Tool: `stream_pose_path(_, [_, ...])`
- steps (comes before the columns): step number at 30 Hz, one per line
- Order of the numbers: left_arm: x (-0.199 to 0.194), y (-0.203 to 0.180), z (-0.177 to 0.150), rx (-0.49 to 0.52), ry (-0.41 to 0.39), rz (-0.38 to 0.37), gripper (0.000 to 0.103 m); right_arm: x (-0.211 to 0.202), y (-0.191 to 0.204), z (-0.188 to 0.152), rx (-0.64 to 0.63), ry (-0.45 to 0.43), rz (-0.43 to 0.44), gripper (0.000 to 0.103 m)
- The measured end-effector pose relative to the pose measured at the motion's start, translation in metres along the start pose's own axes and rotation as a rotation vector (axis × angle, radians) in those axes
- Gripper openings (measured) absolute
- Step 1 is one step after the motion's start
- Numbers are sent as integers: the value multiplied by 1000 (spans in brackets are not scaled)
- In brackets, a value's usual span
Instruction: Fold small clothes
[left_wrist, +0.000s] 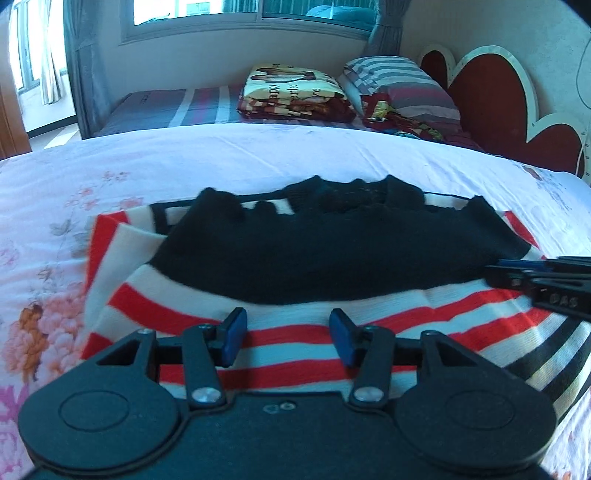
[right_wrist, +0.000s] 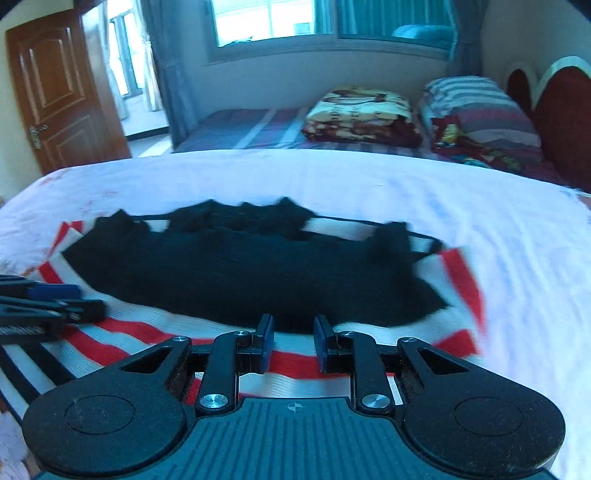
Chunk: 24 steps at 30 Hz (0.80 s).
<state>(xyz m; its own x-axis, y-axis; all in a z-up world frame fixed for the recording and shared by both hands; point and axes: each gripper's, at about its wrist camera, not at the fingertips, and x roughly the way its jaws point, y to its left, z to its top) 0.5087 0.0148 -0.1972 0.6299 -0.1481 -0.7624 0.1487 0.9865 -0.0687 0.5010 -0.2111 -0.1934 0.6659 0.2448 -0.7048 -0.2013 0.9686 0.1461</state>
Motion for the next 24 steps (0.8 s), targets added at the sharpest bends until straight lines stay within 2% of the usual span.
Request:
stream_pose_path(5, [-11,12,-6,-9,-7,29,50,-16,-22,-11,31,3,-63,22])
stream_pose_path(9, [-23,14,-7,-37,-9,46,47,-30,-27,-14,84,4,-71,23])
stream_pose_path(14, [-43,1,-10,-27,-36,10,47,-55,3,-14,71,-41,2,23])
stream_pose_path(18, [-49,-13,-16,-10,-43,-8,50,-58,38,-17,50,-45,69,23])
stream_pose_path(24, [-44,-15,-30,-7,-35,7,57,-47,60,-32,42,-10,84,23])
